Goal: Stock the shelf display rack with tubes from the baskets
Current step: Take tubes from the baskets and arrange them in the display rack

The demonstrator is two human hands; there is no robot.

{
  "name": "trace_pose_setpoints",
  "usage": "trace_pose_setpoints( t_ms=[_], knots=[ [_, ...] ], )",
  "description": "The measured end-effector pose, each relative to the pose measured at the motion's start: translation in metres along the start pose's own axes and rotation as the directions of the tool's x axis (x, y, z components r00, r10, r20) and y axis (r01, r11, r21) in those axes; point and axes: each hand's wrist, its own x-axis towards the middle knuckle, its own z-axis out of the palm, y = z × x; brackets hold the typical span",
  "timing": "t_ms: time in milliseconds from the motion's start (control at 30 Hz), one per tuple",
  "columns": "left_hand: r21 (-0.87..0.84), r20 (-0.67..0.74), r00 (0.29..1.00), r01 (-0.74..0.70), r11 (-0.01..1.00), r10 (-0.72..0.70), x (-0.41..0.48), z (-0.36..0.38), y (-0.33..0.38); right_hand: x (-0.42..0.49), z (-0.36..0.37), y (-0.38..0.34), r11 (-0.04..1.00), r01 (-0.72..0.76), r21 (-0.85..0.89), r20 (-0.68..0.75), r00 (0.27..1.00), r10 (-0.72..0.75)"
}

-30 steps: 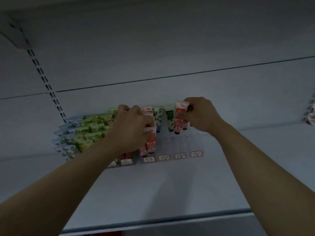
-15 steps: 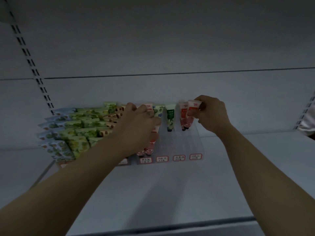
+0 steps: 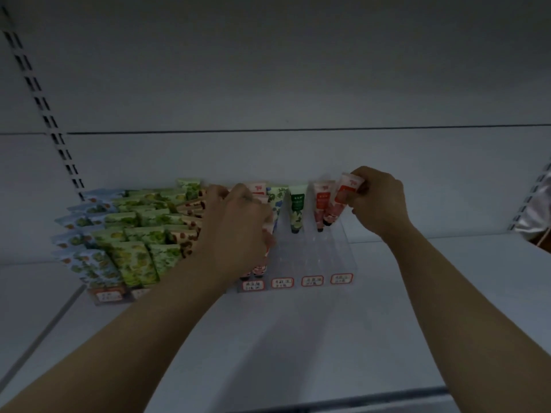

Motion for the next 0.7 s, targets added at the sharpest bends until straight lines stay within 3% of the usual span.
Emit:
trace_pose_setpoints(
  t_ms=[133, 400, 600, 700],
  knots=[
    [-0.001, 0.058, 0.998, 0.04, 0.999, -0.04, 0.001, -0.007, 0.003, -0.001, 0.006, -0.001, 1.0, 0.006, 0.005, 0.028, 1.0, -0.006],
    [0.009, 0.041, 0.999, 0.011, 1.0, -0.011, 0.001, -0.007, 0.002, 0.002, 0.022, -0.01, 0.981, 0.125, -0.15, 0.134, 0.985, -0.105],
    [-0.065, -0.067, 0.997, 0.021, 0.998, -0.026, -0.002, 0.004, -0.003, 0.007, 0.029, -0.003, 0.983, 0.105, -0.152, 0.087, 0.992, -0.092],
    [-0.101, -0.002, 0.997, 0.075, 0.992, -0.076, -0.003, 0.004, -0.003, 0.008, 0.028, 0.002, 0.98, 0.106, -0.166, 0.083, 0.992, -0.093]
  ],
)
